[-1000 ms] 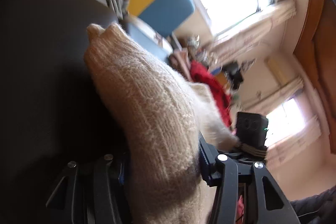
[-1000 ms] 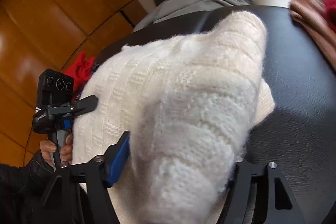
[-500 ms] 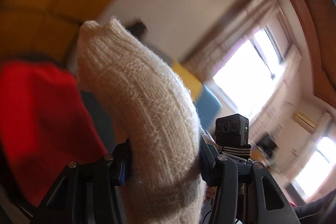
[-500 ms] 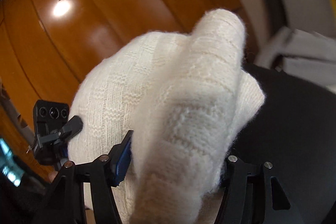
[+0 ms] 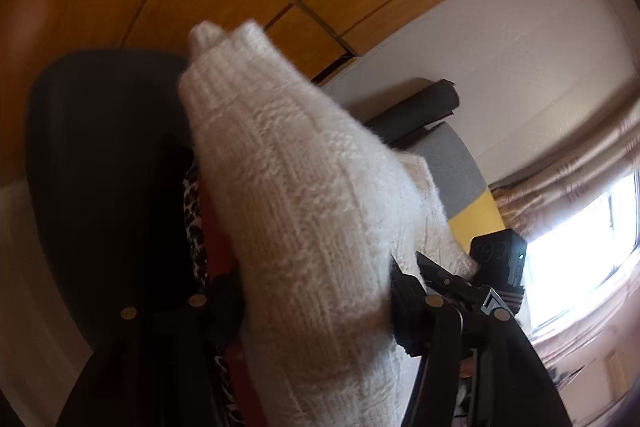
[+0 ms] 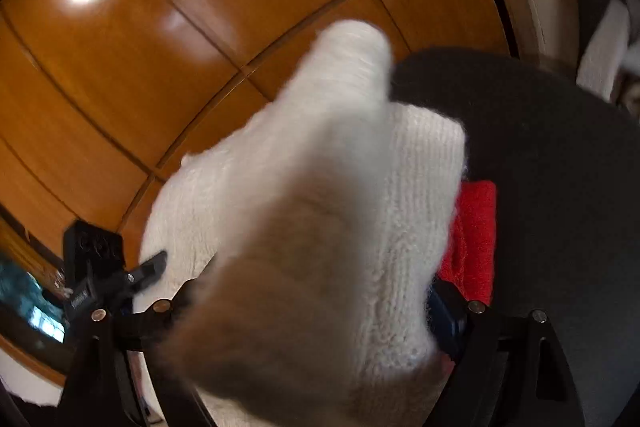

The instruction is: Fold clothes

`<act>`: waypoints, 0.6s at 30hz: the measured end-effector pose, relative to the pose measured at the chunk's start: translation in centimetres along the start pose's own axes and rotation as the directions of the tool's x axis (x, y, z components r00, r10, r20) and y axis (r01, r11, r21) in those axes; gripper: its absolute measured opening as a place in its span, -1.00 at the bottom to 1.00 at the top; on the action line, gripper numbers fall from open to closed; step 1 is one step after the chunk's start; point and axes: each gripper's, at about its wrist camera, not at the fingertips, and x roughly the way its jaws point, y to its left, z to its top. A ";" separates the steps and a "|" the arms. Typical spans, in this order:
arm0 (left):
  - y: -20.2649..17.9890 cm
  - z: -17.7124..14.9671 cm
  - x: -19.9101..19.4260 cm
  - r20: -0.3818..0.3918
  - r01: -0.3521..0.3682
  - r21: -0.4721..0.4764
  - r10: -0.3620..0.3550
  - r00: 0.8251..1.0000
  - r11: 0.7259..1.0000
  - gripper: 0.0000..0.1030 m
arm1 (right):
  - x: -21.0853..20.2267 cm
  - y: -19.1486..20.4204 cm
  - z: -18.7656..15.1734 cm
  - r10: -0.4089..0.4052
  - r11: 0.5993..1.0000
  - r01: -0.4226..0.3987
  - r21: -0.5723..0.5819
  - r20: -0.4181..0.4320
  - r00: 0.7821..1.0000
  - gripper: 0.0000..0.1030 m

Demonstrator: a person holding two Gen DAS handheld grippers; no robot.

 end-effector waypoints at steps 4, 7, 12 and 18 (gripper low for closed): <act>-1.7 0.7 -3.4 0.044 -0.091 0.074 0.088 0.995 0.993 0.23 | -3.4 2.4 1.0 -0.131 0.985 0.138 -0.100 0.074 0.989 0.72; -3.5 -0.1 -7.1 0.168 -0.166 0.119 0.145 0.975 0.979 0.22 | -6.9 6.5 0.9 -0.212 0.927 0.267 -0.263 0.218 0.953 0.75; -7.0 0.7 -6.5 0.208 -0.131 0.244 0.080 0.975 0.961 0.24 | -5.6 13.1 -0.4 -0.127 0.831 0.206 -0.517 0.183 0.975 0.69; -4.5 1.5 3.4 -0.007 -0.190 0.231 0.197 0.980 0.954 -0.20 | 2.3 4.7 -1.4 -0.212 0.934 0.207 -0.292 0.012 0.977 0.88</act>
